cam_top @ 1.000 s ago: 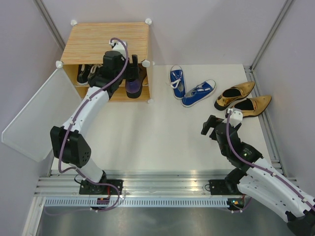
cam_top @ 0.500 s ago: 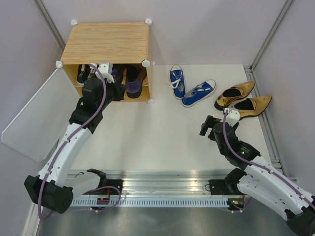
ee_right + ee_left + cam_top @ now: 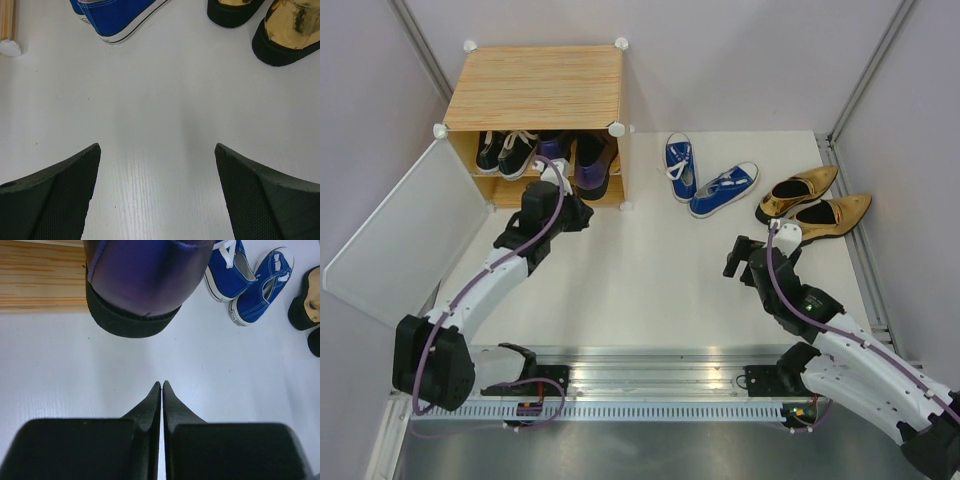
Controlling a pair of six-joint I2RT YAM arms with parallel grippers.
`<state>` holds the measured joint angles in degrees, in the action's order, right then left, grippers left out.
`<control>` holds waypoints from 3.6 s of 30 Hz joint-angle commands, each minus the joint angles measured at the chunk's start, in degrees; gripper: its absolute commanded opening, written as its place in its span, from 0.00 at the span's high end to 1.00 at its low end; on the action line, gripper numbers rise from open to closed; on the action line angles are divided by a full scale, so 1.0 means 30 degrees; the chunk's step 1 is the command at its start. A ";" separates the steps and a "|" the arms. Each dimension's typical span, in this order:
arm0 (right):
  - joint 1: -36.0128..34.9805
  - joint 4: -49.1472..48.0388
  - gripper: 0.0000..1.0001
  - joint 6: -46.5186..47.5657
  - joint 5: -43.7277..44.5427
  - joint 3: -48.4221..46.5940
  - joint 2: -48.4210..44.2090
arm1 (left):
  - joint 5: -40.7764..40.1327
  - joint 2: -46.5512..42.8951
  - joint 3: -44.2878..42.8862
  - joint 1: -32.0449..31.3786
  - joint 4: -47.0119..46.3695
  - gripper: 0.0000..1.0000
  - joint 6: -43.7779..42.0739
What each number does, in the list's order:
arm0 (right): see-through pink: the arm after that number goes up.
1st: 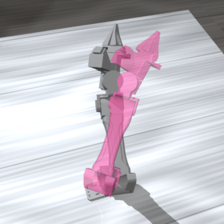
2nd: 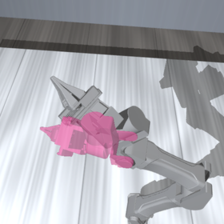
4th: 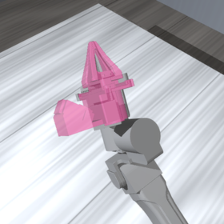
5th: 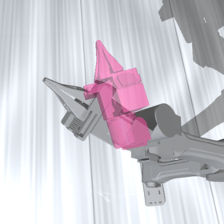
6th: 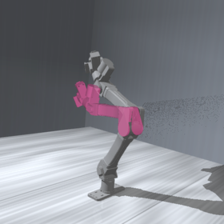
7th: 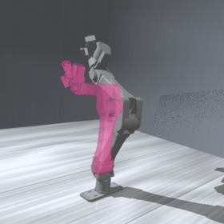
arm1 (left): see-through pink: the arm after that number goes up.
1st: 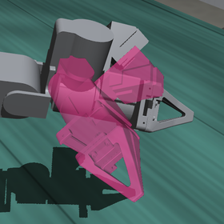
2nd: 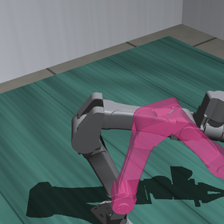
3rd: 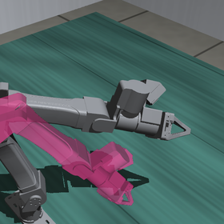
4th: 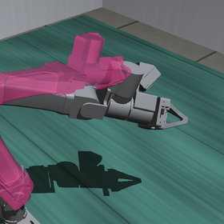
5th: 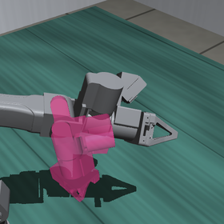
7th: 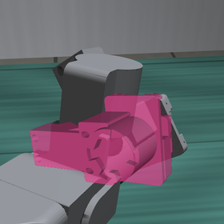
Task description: Place and organize the shoes in the shoe cabinet
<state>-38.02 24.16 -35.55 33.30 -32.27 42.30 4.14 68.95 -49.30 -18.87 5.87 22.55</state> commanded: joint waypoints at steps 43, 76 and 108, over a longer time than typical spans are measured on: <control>0.1043 -0.0672 0.02 0.0395 -0.0611 -0.0610 0.1016 | -0.1586 0.8277 -0.7504 -0.0008 -0.3216 0.98 -0.1920; 0.1043 -0.0526 0.02 0.0015 -0.2926 -0.0053 -0.0391 | -0.0645 -0.7891 -0.0919 0.0490 0.8298 0.23 -0.3414; 0.5111 -0.3865 0.33 0.4818 -0.4212 -2.1254 2.5736 | -0.3577 -1.4134 0.2810 -0.0095 0.5895 0.00 -0.3238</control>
<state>-25.28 12.91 -23.79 21.23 -89.67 114.54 -5.93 27.33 -41.15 -18.55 25.63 12.69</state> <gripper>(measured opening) 0.674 0.993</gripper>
